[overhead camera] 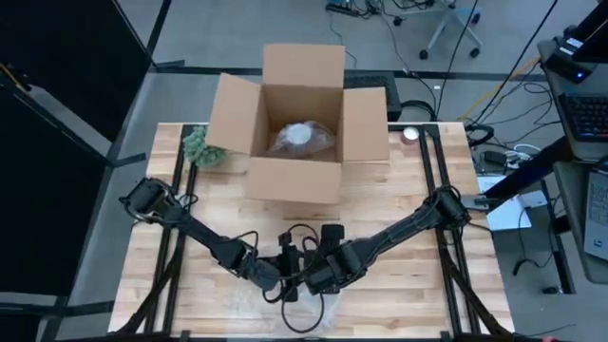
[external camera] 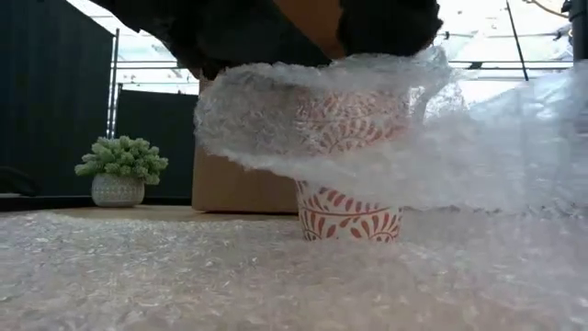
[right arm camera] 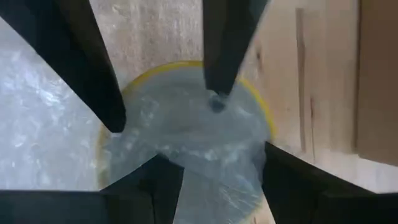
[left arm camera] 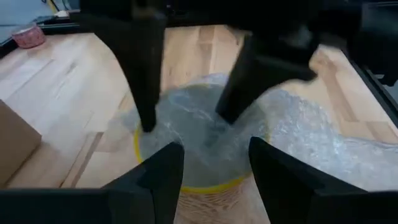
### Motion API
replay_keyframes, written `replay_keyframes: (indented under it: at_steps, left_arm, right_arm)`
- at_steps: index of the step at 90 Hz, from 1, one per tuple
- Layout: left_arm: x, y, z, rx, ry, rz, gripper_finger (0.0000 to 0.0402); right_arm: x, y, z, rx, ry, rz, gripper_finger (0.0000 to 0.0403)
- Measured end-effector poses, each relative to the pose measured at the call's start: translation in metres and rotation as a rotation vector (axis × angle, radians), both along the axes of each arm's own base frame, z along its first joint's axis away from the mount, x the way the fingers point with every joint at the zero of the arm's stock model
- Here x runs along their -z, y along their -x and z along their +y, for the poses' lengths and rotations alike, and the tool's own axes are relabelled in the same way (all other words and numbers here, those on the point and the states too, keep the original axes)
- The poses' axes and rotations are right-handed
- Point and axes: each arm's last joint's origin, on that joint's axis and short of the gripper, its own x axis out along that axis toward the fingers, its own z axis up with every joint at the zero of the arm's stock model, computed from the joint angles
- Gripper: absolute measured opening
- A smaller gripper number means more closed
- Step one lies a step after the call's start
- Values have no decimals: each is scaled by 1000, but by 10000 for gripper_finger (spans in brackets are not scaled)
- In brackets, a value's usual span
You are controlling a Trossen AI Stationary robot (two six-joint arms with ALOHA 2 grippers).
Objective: Wrap mug
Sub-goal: Wrap the yellow patterned mug with bubble wrap
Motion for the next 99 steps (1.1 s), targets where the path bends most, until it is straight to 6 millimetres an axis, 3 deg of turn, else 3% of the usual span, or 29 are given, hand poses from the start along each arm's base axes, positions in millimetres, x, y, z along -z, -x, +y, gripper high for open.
replay_keyframes:
  at_steps: [30, 44, 71, 82, 99]
  left_arm:
    - [-26, 10, -6, 85, -50, -57, 173]
    - [-27, 9, -6, 183, -146, -52, 173]
    - [-11, -15, 25, 210, -69, -5, 173]
    - [-4, -20, 27, 250, 34, 8, 173]
    - [1, -21, 26, 259, 35, 24, 173]
  right_arm:
    - [1, -3, 1, -11, -19, -18, 180]
    - [1, -3, 1, -24, -16, -16, 180]
    - [2, -4, 1, -25, -18, -17, 180]
    - [1, -2, 1, -28, -11, 3, 180]
    - [-8, 2, 0, -33, -11, 58, 180]
